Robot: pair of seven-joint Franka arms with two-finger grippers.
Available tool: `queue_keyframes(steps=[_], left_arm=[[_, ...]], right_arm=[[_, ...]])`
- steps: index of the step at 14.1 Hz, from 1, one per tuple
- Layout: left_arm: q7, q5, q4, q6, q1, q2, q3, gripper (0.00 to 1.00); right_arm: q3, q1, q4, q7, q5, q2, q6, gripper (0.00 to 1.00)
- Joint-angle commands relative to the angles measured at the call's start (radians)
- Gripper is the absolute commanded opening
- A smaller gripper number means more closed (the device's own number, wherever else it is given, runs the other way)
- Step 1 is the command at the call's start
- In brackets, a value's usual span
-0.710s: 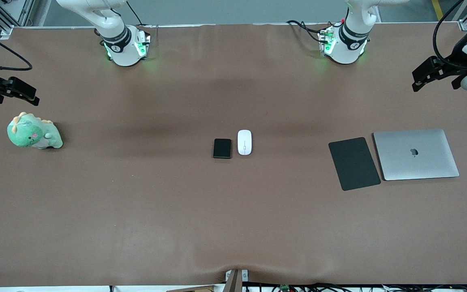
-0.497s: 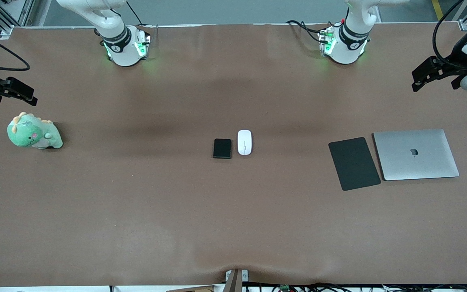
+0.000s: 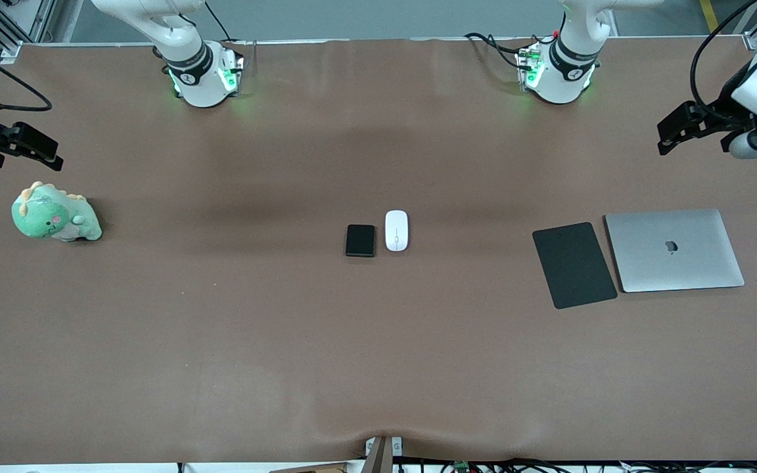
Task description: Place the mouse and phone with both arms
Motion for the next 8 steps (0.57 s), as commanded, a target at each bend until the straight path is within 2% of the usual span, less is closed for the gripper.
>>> queue_keyframes(steps=[1,5,8], left_arm=[[0.002,-0.020,0.039,0.002,-0.001,0.078,-0.047,1.00],[-0.010,-0.020,-0.005,0.164,-0.008,0.183,-0.183,1.00],[-0.224,-0.005,-0.011,0.264,-0.091,0.281,-0.223,1.00]], right_arm=[[0.009,-0.009,0.005,0.011,0.000,-0.008,-0.018,1.00],[0.012,-0.007,0.005,0.008,0.000,-0.007,-0.036,1.00],[0.013,0.007,-0.024,0.001,0.000,0.001,-0.042,1.00]])
